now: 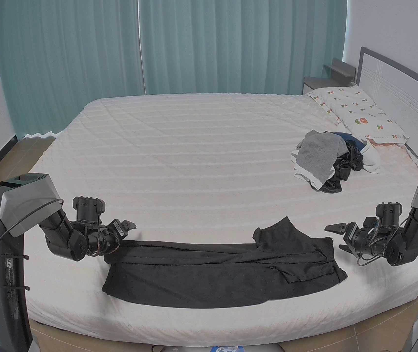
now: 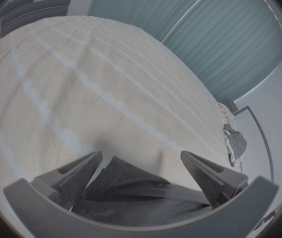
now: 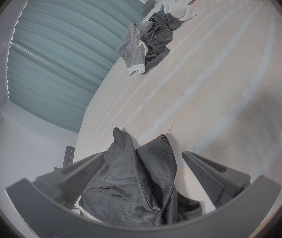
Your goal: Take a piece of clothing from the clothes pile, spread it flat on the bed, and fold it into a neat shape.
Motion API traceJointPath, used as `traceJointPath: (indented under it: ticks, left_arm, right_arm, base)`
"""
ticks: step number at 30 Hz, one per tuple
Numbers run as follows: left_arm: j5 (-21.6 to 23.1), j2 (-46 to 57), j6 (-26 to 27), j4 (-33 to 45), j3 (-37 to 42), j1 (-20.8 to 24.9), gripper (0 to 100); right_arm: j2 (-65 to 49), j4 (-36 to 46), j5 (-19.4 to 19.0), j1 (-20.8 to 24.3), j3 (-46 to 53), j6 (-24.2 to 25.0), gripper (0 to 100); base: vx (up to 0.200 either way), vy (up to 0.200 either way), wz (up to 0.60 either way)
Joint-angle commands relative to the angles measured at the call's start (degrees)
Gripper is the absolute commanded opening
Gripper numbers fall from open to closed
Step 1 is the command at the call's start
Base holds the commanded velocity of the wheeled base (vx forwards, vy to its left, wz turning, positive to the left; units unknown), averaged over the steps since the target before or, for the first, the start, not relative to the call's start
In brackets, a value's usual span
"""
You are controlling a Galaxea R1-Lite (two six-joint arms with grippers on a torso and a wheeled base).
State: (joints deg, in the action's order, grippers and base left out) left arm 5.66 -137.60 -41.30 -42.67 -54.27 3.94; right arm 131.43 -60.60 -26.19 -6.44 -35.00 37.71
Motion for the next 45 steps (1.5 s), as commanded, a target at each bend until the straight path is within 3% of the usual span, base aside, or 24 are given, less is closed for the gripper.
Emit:
traceJointPath:
  ticks: [1, 8, 17, 18, 34, 45]
  left_arm:
    - [0.0, -0.1, 0.0, 0.0, 0.1, 0.0, 0]
    - [-0.2, -0.5, 0.0, 0.0, 0.1, -0.2, 0]
    - [-0.4, -0.1, -0.4, 0.0, 0.7, -0.9, 0]
    - [-0.4, -0.1, -0.4, 0.0, 0.7, -0.9, 0]
    - [-4.6, -0.5, -3.2, -3.0, 0.0, -1.5, 0]
    - [-4.9, -0.3, -5.4, -5.3, 0.4, -2.6, 0]
  right_arm:
    - [0.5, 0.0, 0.0, 0.2, -0.7, 0.1, 100]
    - [2.0, 1.6, 0.3, 1.3, -2.8, 0.2, 100]
    - [4.5, 5.9, 3.9, 3.7, -7.7, 0.2, 100]
    - [4.5, 6.1, 4.1, 3.7, -7.9, 0.1, 0]
    - [5.1, 5.0, 6.2, 3.0, -11.8, 2.6, 0]
    - [7.4, 0.5, 6.4, 1.5, -12.4, 4.0, 0]
  base:
    - [0.0, 0.0, 0.0]
    - [0.0, 0.0, 0.0]
    - [0.0, 0.0, 0.0]
    - [0.0, 0.0, 0.0]
    - [0.0, 0.0, 0.0]
    - [0.0, 0.0, 0.0]
